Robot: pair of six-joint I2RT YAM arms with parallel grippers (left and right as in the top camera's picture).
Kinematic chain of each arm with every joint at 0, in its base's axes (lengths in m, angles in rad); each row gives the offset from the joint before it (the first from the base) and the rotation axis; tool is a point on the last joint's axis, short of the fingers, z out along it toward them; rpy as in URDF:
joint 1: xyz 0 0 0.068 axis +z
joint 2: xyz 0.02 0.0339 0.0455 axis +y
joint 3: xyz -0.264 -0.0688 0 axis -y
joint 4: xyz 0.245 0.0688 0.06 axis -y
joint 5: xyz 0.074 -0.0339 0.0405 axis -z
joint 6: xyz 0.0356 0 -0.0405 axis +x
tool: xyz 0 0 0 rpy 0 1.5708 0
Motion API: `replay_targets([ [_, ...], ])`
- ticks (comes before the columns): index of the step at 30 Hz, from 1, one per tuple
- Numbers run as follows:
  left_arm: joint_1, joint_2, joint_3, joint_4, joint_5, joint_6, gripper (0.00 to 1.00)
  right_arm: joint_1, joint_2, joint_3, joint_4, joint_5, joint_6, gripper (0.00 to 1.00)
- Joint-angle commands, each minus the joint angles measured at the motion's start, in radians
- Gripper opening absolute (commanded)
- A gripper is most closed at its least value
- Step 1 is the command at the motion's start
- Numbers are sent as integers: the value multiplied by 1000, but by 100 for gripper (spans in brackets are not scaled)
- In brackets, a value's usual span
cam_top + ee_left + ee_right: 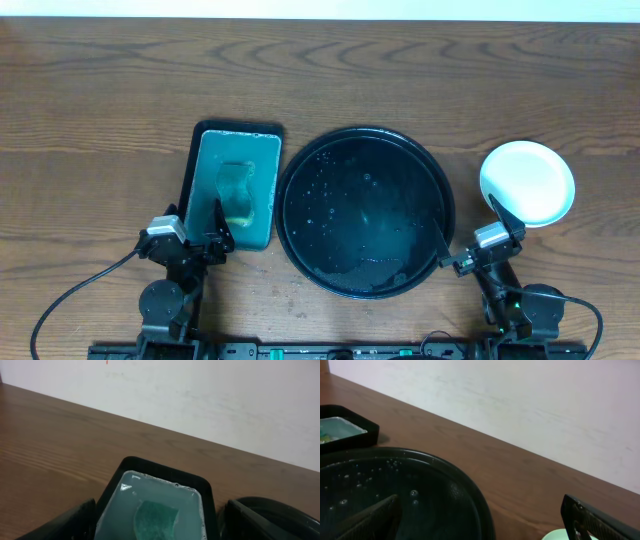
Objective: Clean dirty plates on tray and stack at the side
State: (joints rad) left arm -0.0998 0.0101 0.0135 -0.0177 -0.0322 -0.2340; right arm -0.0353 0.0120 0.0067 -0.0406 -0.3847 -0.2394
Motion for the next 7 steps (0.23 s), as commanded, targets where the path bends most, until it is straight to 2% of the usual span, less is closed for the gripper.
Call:
replay_targets([
  [1, 3, -6, -10, -50, -16, 13, 81, -3, -5, -1, -4, 3, -8, 99],
  [7, 3, -6, -10, -50, -16, 13, 82, -3, -5, -1, -4, 3, -8, 99],
])
